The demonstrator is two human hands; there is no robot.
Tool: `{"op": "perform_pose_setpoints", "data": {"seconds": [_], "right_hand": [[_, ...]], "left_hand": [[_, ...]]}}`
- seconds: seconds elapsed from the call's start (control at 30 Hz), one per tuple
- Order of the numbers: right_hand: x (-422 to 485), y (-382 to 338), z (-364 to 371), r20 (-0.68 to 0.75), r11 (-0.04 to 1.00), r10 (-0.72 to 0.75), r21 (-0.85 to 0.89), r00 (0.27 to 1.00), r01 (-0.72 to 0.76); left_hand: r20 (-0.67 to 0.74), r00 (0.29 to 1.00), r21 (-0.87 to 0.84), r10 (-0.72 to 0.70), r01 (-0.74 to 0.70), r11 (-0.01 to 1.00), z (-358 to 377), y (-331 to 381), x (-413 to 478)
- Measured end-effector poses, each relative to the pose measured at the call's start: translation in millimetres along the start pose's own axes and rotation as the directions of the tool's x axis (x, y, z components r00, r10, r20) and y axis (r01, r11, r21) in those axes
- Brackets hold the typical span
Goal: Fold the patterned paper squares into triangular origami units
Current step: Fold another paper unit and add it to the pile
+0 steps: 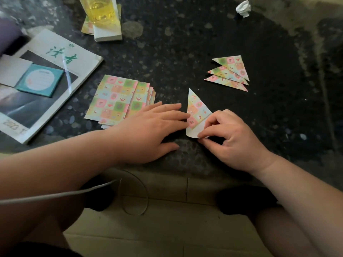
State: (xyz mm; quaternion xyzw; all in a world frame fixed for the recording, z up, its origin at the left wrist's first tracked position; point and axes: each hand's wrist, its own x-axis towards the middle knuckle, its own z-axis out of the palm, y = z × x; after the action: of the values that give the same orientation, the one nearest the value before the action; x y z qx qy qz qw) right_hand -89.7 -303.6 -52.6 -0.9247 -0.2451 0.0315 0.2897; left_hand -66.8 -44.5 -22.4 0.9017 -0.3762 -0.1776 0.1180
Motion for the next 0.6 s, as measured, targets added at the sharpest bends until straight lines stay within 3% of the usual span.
{"op": "perform_pose_setpoints", "data": {"seconds": [0.13, 0.37, 0.6], "right_hand": [[1, -2, -1, 0.026, 1.0, -0.014, 0.001, 1.0, 0.014], [0, -1, -5, 0.065, 0.999, -0.016, 0.044, 0.998, 0.013], [11, -15, 4, -0.005, 0.966, 0.259, 0.009, 0.966, -0.259]], "left_hand": [[0.123, 0.992, 0.004, 0.026, -0.027, 1.0, 3, -7, 3], [0.11, 0.993, 0.003, 0.041, -0.042, 0.999, 5, -11, 3], [0.139, 0.99, 0.019, 0.034, -0.037, 0.999, 3, -10, 5]]}}
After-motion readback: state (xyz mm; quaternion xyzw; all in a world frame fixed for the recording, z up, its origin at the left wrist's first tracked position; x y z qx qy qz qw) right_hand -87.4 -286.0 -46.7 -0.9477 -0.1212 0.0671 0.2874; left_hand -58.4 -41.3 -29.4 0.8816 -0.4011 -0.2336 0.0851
